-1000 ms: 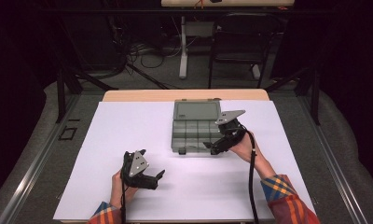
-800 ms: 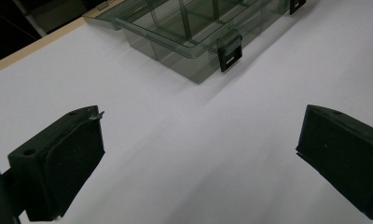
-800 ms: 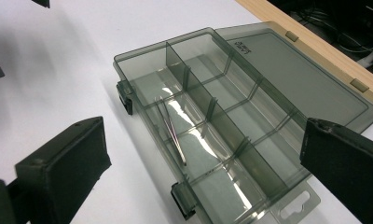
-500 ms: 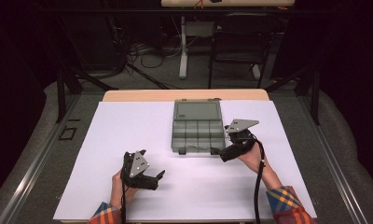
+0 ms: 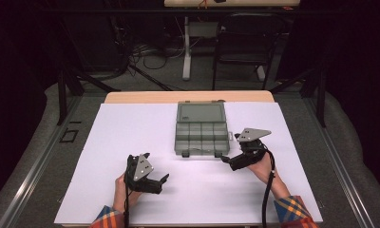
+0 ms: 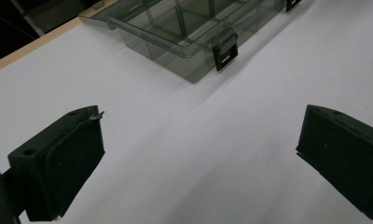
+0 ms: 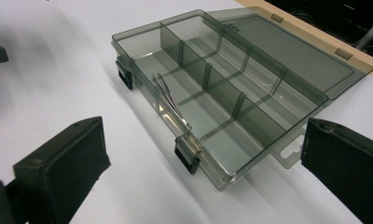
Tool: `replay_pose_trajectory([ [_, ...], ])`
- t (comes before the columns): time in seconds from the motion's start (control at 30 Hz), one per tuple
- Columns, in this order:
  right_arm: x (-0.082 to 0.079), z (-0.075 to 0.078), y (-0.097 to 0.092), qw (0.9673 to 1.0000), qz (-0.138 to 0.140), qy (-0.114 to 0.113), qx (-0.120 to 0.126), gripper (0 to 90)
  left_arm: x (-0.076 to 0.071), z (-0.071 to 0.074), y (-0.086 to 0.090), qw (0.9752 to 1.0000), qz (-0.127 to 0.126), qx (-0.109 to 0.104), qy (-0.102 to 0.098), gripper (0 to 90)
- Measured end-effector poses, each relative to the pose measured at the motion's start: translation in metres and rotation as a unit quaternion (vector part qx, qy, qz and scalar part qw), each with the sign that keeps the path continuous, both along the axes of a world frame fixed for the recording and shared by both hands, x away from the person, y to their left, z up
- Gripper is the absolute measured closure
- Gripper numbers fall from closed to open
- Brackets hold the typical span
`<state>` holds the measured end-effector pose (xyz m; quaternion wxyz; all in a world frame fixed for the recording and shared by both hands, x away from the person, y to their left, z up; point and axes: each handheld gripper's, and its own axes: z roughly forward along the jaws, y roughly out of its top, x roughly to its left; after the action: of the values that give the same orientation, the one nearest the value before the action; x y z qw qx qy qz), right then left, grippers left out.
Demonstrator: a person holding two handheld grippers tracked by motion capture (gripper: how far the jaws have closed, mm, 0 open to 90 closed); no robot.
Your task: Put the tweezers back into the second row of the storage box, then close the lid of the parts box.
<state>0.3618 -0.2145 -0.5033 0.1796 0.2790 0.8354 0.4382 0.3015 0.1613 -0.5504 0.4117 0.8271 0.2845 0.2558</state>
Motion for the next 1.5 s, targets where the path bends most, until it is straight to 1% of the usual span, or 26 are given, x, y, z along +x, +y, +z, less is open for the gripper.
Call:
replay_pose_trajectory([
  [0.17,-0.003,-0.002,-0.001,1.0,-0.001,-0.004,-0.004,0.0,0.0,0.0,0.001,1.0,0.002,-0.003,-0.001,0.0],
  [0.27,-0.005,-0.002,-0.003,1.0,-0.003,-0.004,-0.005,0.0,0.0,0.0,0.001,1.0,0.001,-0.001,-0.002,0.0],
  [0.4,-0.007,-0.002,-0.006,1.0,-0.004,-0.004,-0.003,0.0,0.0,-0.001,0.002,1.0,0.0,-0.002,-0.001,0.0],
  [0.5,-0.008,-0.003,-0.008,1.0,-0.005,-0.003,-0.005,0.0,0.001,-0.001,0.001,1.0,-0.005,0.002,-0.001,0.0],
  [0.6,-0.007,-0.003,-0.01,1.0,-0.005,-0.004,-0.002,0.0,0.001,-0.001,0.0,0.9999,-0.012,0.005,-0.001,0.0],
  [0.67,-0.006,-0.004,-0.01,1.0,-0.004,-0.003,-0.003,0.0,0.002,-0.001,0.0,0.9999,-0.014,0.003,-0.002,0.0],
  [0.83,-0.004,-0.006,-0.01,1.0,-0.004,-0.001,-0.003,0.0,0.005,-0.001,0.001,0.9999,-0.017,-0.001,0.001,0.0],
  [0.93,-0.003,-0.006,-0.01,1.0,-0.003,0.0,-0.005,0.0,0.007,-0.001,0.0,0.9998,-0.022,0.001,0.004,0.0],
  [1.03,-0.003,-0.006,-0.011,1.0,-0.005,0.0,-0.003,0.0,0.008,0.002,-0.002,0.9996,-0.029,0.005,0.002,0.0],
  [1.17,-0.002,-0.006,-0.012,1.0,-0.005,0.001,-0.004,0.0,0.011,0.005,-0.002,0.9994,-0.035,0.003,0.005,0.0],
  [1.23,-0.002,-0.007,-0.013,0.9999,-0.005,0.009,-0.004,0.0,0.014,0.006,-0.002,0.9993,-0.036,-0.001,0.008,0.0],
  [1.3,-0.002,-0.007,-0.014,0.9999,-0.006,0.01,-0.003,0.0,0.016,0.008,-0.002,0.9992,-0.039,-0.004,0.012,0.0],
  [1.5,-0.003,-0.005,-0.016,1.0,-0.006,0.006,0.0,0.0,0.025,0.012,-0.009,0.9985,-0.052,0.006,0.013,0.0],
])
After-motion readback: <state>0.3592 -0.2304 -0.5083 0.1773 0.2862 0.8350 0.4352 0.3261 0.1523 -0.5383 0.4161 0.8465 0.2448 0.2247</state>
